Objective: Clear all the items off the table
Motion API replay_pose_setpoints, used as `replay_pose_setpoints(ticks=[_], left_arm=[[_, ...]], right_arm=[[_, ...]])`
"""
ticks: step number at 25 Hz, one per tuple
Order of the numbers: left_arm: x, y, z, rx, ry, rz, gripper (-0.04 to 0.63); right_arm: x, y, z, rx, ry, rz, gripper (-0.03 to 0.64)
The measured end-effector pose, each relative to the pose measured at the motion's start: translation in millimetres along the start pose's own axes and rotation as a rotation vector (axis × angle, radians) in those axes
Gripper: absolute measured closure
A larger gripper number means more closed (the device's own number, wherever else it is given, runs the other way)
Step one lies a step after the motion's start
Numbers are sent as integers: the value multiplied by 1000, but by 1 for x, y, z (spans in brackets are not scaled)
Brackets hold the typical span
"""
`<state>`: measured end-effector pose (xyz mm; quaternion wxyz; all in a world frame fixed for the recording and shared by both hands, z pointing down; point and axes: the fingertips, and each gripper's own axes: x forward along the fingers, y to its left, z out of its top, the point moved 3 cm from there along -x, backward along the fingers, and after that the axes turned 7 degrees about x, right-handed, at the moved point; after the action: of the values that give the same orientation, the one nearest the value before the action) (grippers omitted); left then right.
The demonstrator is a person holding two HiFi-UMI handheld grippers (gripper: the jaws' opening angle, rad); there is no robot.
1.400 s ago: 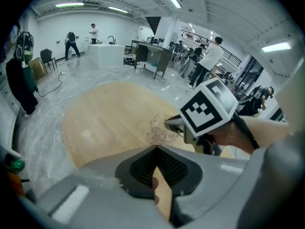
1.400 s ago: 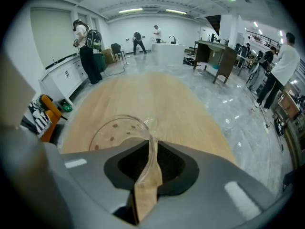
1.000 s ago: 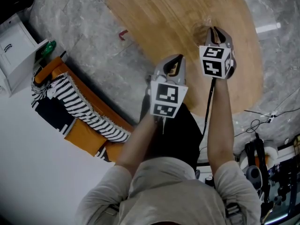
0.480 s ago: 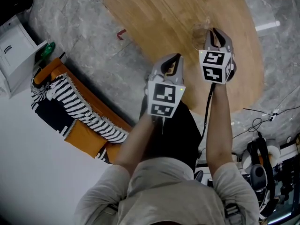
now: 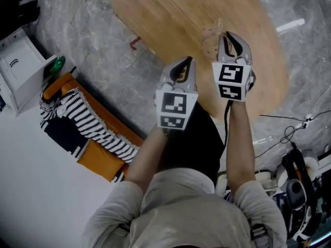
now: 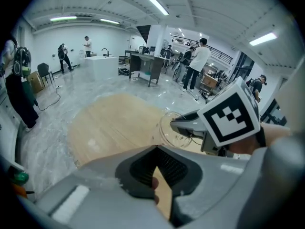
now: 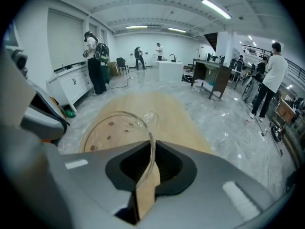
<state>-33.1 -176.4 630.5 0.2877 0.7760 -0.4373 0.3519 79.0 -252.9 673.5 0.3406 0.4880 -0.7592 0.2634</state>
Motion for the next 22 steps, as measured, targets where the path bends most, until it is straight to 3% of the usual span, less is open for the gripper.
replay_pose_setpoints(ticks=[22], left_arm=[[-108,-26,36,19,-157,6,575]], right_arm=[[-141,24,38,90,-183,-72,580]])
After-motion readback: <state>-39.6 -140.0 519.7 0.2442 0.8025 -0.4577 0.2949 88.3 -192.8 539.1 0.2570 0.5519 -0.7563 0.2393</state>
